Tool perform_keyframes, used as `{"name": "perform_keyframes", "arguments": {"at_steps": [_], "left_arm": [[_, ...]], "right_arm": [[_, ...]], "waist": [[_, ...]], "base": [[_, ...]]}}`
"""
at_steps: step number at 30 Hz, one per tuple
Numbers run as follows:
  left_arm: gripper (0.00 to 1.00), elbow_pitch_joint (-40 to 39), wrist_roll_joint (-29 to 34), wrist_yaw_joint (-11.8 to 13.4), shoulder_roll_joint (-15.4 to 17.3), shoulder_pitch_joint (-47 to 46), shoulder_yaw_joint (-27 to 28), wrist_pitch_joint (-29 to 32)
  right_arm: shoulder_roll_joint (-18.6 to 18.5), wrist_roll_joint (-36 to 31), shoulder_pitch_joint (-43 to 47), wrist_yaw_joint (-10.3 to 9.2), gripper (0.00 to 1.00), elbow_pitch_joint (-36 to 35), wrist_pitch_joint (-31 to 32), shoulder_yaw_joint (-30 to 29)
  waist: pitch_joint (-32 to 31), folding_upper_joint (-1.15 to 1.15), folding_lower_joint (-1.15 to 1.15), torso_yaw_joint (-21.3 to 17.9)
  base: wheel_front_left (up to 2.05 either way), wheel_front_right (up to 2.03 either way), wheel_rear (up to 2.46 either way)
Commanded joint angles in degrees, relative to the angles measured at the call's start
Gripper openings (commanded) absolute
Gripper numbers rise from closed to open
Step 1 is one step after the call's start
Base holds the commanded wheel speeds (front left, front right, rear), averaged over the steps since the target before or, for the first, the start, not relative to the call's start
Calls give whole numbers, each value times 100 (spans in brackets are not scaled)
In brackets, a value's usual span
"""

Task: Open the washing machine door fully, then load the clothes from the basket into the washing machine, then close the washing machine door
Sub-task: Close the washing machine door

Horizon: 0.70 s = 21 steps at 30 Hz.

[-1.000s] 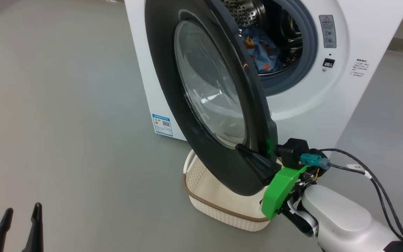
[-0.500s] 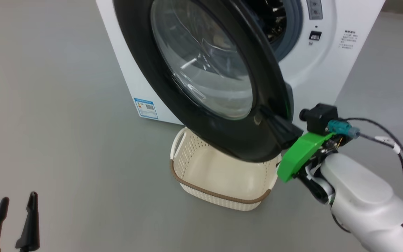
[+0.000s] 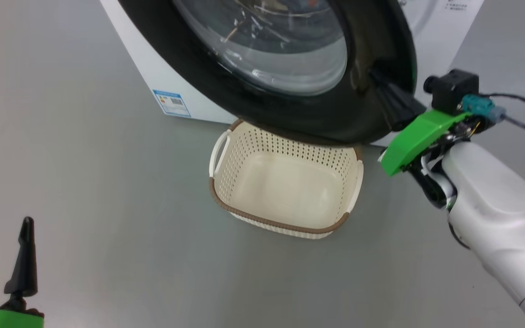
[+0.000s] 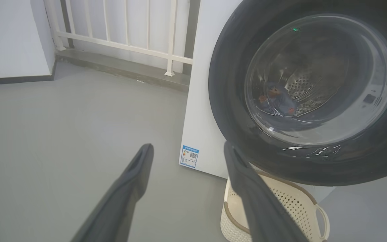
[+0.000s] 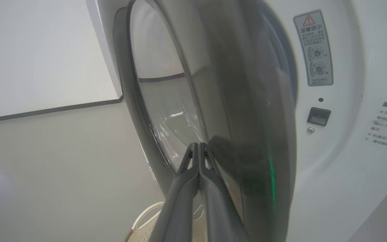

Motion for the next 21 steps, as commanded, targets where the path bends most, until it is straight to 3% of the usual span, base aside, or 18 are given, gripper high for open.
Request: {"name": "perform_keyframes", "arguments": {"at_steps": [1,21], "left_arm": [[100,-147,-70,3,279,-263,207,-43],[100,-252,-286,3,329,-865,139,-43]], "right_arm": [[-2,-116,-216,-3,0,2,-52,-77],[-21,-818,-1841,-3,0,671,-52,-792]], "waist": [[282,0,-1,-54],[1430,0,-1,41]], "base": [[0,0,0],[0,0,0]]}}
